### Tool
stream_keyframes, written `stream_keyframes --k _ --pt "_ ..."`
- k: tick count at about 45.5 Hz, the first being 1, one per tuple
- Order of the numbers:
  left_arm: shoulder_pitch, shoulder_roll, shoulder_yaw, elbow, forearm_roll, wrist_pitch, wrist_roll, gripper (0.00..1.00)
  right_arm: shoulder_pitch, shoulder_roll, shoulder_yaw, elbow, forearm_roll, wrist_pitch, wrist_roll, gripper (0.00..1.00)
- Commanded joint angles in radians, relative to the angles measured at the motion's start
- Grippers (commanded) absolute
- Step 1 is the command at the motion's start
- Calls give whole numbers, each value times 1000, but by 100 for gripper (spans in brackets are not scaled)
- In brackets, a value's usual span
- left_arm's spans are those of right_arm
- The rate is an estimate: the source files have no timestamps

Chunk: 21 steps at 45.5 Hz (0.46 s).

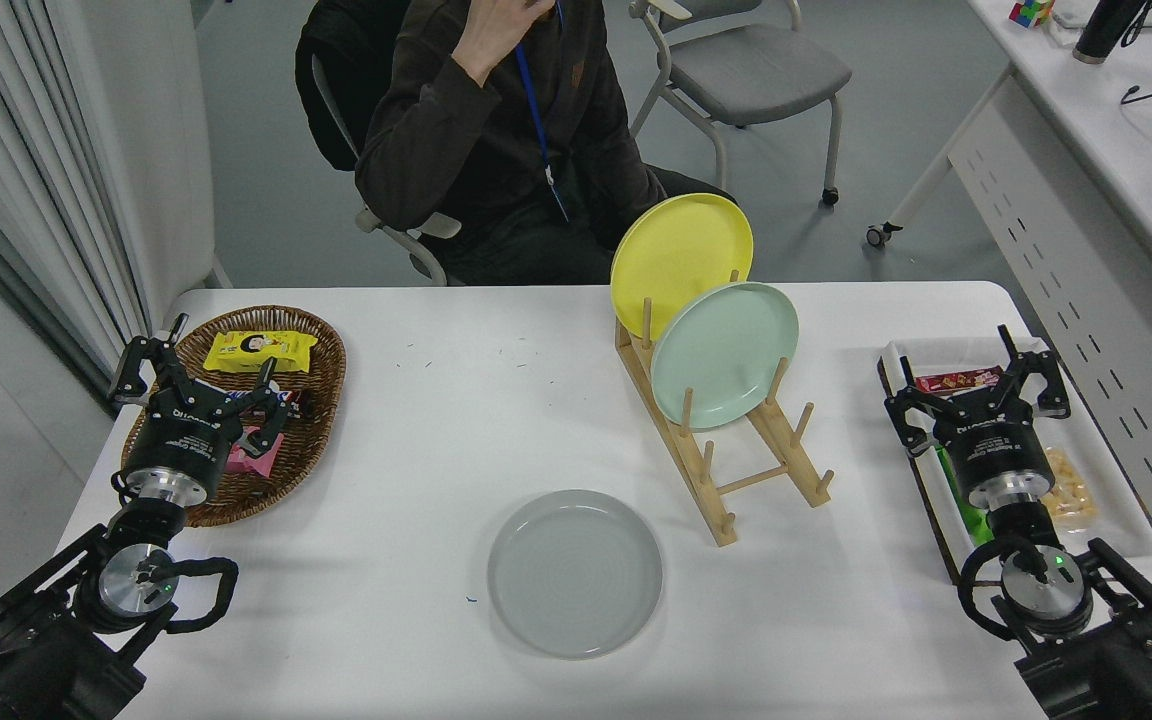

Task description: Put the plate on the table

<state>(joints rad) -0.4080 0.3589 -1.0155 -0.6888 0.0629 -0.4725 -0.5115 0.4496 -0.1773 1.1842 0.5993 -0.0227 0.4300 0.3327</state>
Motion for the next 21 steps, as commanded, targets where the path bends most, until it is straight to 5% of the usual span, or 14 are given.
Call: stream_keyframes --k 1,21 --pt "0 0 0 0 0 0 1 98 6 9 -9 -13 1 4 3 99" --pt "0 0 0 0 0 0 -1 98 9 16 -28 -10 -14 7 3 99"
